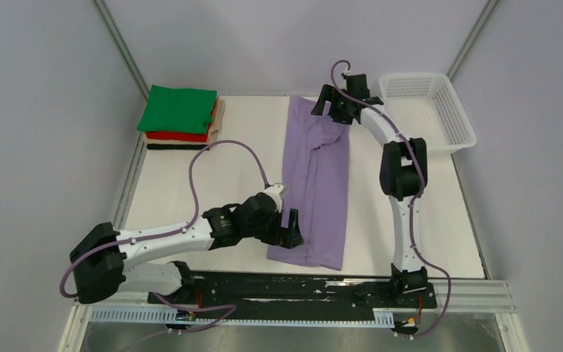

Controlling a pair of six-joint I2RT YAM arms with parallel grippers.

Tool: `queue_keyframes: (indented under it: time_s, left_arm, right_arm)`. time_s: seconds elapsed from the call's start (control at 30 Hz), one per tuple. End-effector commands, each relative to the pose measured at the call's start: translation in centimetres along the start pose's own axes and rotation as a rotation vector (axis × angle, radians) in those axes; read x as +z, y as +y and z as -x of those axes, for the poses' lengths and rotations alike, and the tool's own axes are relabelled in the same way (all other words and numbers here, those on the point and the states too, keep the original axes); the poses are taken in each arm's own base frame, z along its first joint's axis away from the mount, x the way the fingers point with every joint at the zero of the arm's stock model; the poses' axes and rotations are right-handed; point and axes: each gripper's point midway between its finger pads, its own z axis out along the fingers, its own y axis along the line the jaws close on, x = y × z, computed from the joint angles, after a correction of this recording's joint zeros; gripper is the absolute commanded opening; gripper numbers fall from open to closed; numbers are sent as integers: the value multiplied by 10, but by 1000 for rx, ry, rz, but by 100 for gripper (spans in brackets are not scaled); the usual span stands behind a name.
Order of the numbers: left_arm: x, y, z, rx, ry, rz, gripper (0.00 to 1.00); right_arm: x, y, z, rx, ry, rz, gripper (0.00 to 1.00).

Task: Fold and stack the t-shirts
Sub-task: Rotate the tshirt 90 degrees, then grab the bottom of the folded rectangular tshirt with both arms

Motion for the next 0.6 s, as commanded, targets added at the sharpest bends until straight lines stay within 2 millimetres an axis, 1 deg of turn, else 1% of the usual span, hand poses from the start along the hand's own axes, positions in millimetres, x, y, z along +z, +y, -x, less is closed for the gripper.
queue_keyframes:
  time_s: [0.0,0.03,0.07,0.1,0.13,0.2,0.27,0.3,0.33,0.37,0.4,0.43,0.47,0.5,0.53,0.57]
  left_arm:
    - [-25,26,6,39,-35,147,100]
    - [-29,33,-1,34,-15,171,100]
    - [-31,36,-4,31,-10,177,100]
    - [-31,41,-10,30,7,189,100]
    - [-31,41,-13,29,16,184,100]
    - [-30,43,-18,32,38,184,98]
    - [-26,44,-22,39,61,186,91]
    - [-25,43,-22,44,69,186,84]
    - [-21,47,-25,50,87,210,81]
    - [-21,48,-26,55,100,227,75]
    - [-18,55,-29,64,116,268,73]
    - [-18,56,-30,73,130,291,67]
    - [-15,62,-33,85,144,326,64]
    - [-15,59,-35,102,155,329,59]
    - [-12,61,-39,114,165,345,58]
    - [-11,56,-41,130,170,339,58]
  right_arm:
    - [-120,35,71,-106,-252,-109,100]
    - [-132,28,60,-84,-247,-150,100]
    - [-147,24,48,-60,-242,-180,100]
    - [-160,19,32,-24,-226,-201,100]
    - [-171,16,13,10,-203,-213,100]
    - [-191,13,-33,70,-148,-221,100]
    - [-207,10,-78,103,-101,-236,100]
    - [-214,10,-101,117,-79,-243,100]
    - [-221,7,-124,129,-57,-254,100]
    - [-225,0,-154,146,-16,-270,100]
    - [-230,0,-173,165,4,-268,100]
    - [-235,-4,-192,171,27,-273,100]
    - [-239,-5,-208,193,46,-272,100]
    - [-244,-5,-225,202,72,-263,100]
    - [-247,-6,-240,209,93,-257,99]
    - [-251,-5,-252,209,112,-247,99]
